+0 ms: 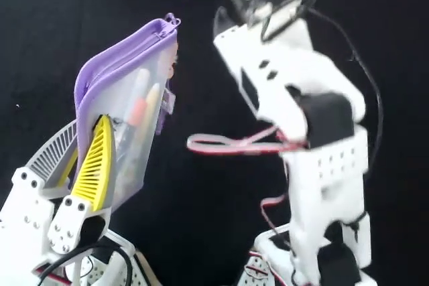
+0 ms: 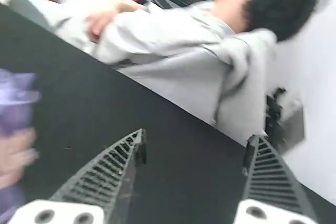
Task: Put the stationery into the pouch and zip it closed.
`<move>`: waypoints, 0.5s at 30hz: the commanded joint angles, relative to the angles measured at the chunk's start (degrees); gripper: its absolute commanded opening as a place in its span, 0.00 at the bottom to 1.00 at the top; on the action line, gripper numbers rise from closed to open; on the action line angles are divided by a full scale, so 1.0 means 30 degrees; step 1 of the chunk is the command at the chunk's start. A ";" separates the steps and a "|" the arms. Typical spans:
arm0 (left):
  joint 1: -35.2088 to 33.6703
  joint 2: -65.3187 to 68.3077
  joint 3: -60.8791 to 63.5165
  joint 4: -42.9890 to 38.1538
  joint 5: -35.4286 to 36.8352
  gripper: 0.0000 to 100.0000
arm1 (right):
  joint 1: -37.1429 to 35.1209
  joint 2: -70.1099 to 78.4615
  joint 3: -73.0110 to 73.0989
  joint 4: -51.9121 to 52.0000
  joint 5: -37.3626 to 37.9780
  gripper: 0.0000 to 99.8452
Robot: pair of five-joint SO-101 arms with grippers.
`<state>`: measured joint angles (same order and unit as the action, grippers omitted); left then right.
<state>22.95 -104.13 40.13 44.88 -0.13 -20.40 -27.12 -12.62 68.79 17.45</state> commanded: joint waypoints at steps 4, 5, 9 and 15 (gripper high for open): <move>-0.0103 -0.0029 -0.0777 -0.0586 -0.0088 0.03 | -0.2491 -0.2476 -0.1070 0.2198 -0.0147 0.30; -0.0103 -0.0029 -0.0777 -0.0615 -0.0088 0.03 | -0.2725 -0.2681 -0.1070 0.2579 -0.0147 0.30; -0.0103 -0.0029 -0.0777 -0.0586 -0.0088 0.03 | -0.3810 -0.3267 -0.1040 0.3956 0.0147 0.30; -0.0103 -0.0029 -0.0777 -0.0645 -0.0088 0.03 | -0.6212 -0.3443 0.1744 0.3253 0.1612 0.30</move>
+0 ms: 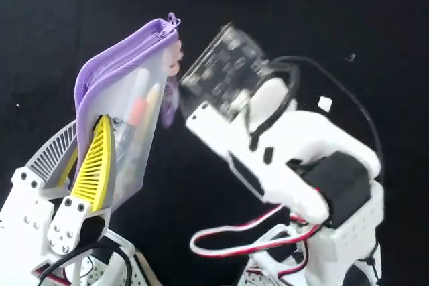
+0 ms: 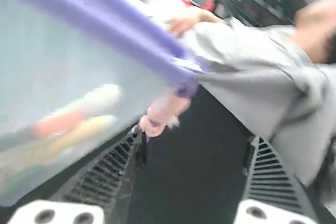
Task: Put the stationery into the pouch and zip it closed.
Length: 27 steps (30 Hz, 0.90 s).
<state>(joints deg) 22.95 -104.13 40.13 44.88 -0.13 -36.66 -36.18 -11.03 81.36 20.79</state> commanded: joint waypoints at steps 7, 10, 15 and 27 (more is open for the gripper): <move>-0.0103 -0.0029 -0.0777 -0.0527 -0.0117 0.03 | -0.0908 -0.0454 0.5319 -0.5245 0.0762 0.30; -0.0103 -0.0029 -0.0777 -0.0527 -0.0117 0.03 | -0.0908 -0.0454 0.5582 -0.6066 0.0703 0.30; -0.0103 -0.0029 -0.0777 -0.0498 -0.0117 0.03 | -0.0762 -0.0454 0.6256 -0.7766 0.0879 0.30; -0.0103 -0.0059 -0.0601 -0.0264 -0.0117 0.03 | -0.0029 -0.0454 0.7985 -1.1780 0.1905 0.30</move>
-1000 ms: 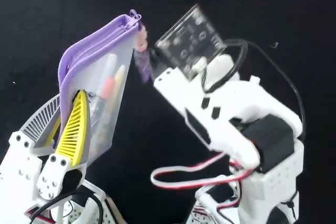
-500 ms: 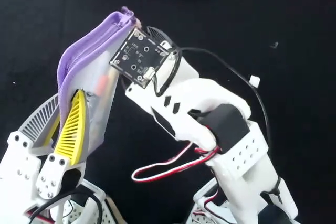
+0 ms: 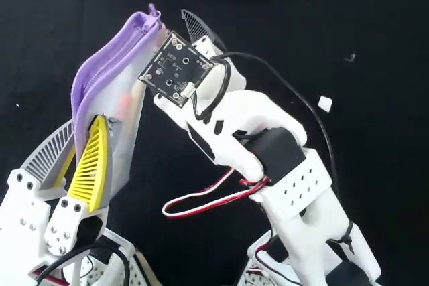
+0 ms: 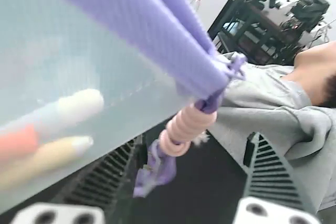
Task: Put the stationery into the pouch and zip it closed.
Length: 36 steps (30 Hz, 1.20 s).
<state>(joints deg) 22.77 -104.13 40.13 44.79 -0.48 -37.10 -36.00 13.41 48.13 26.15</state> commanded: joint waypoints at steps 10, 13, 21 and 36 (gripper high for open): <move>-0.0044 -0.0088 -0.0777 0.0059 0.0147 0.03 | 0.0205 -0.0484 0.0864 -0.1817 0.0205 0.04; -0.0044 -0.0088 -0.0777 0.0176 0.0147 0.03 | 0.0205 -0.0513 0.1451 -0.2256 0.0234 0.01; -0.0044 -0.0088 -0.0923 0.0205 0.0147 0.03 | 0.1846 -0.0513 0.1744 -0.2755 0.0352 0.01; -0.0015 -0.0088 -0.3150 0.1436 0.0029 0.03 | 0.5978 -0.0513 0.5289 -0.5040 0.2579 0.01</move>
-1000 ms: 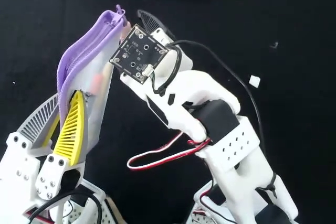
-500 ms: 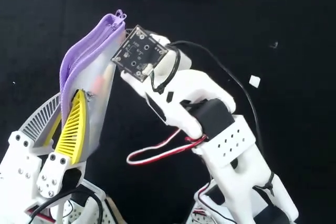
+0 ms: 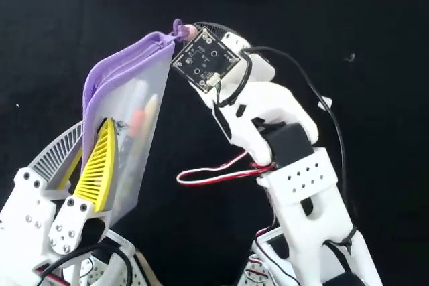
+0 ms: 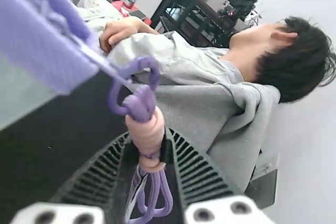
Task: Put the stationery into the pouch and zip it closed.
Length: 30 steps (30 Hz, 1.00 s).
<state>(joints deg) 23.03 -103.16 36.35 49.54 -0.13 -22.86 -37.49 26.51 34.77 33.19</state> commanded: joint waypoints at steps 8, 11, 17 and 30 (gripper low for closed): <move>-0.0103 -0.0410 -0.1978 -0.0147 -0.0088 0.03 | 0.2608 -0.0015 0.3385 -0.2022 0.1319 0.01; -0.0103 -0.0410 -0.2007 -0.0176 -0.0088 0.03 | 0.3077 -0.0015 0.4322 -0.2491 0.1348 0.01; -0.0103 -0.0410 -0.2007 -0.0176 -0.0117 0.03 | 0.4073 -0.0015 0.6344 -0.3810 0.1993 0.01; -0.0103 -0.0381 -0.1333 -0.0176 0.0029 0.03 | 0.3136 -0.0425 0.3912 -0.1846 0.1788 0.01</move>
<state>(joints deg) 23.21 -102.64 37.05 50.42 0.04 -14.33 -38.55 42.15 23.52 38.29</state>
